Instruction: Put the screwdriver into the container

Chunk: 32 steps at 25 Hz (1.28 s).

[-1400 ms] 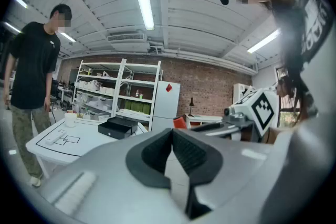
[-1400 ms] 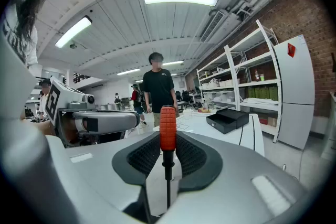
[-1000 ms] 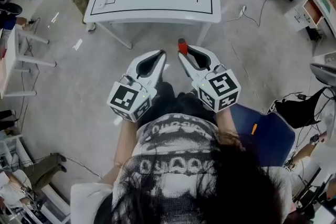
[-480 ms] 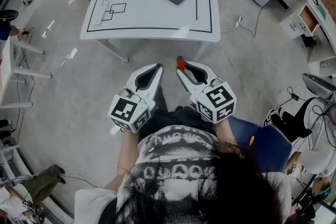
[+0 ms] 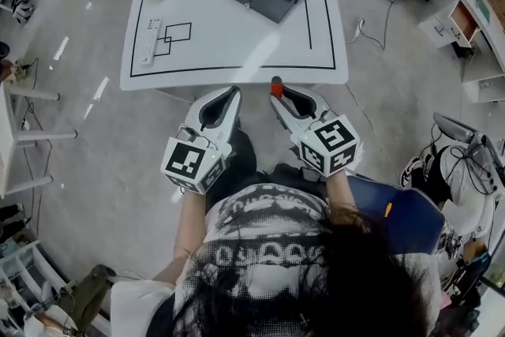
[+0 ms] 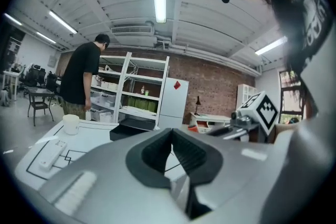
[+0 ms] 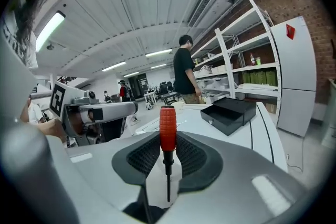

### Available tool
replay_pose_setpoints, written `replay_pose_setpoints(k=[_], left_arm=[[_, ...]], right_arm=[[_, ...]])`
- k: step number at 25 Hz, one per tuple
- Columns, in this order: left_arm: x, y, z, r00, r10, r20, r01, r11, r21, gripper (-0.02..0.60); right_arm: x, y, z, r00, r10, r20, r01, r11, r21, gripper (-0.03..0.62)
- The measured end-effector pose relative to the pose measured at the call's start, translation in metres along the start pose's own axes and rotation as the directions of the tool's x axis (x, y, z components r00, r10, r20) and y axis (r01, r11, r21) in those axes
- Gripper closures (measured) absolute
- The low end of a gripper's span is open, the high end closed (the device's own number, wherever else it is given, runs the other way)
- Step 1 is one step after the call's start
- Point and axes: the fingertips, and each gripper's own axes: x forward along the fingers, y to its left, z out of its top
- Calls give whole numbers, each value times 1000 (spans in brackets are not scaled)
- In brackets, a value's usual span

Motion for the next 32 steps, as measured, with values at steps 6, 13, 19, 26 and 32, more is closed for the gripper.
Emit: replay_pose_setpoints(k=[6,13,19,26,32], left_arm=[[18,81,16,998,-60,-34,62,997,48,581],[28,152,22,990,-135,-47,137,990,37,581],[32,183,27,982,-184,-45,185,982,32,581],[41,198,25,972,-231,-52,231,973,-1,581],[61,190,27,959,-280,-50,279,960,-18,581]], right_arm=[[84,-5,33,999,-37,-10,37,999,33,502],[153,-2,54,995,-95,-27,96,994,49,502],[179,-7,66,988,-152,-38,153,987,50,502],[192,-18,77,978,-202,-44,203,979,32,502],[193,-44,85,968,-247,-48,247,969,7,502]])
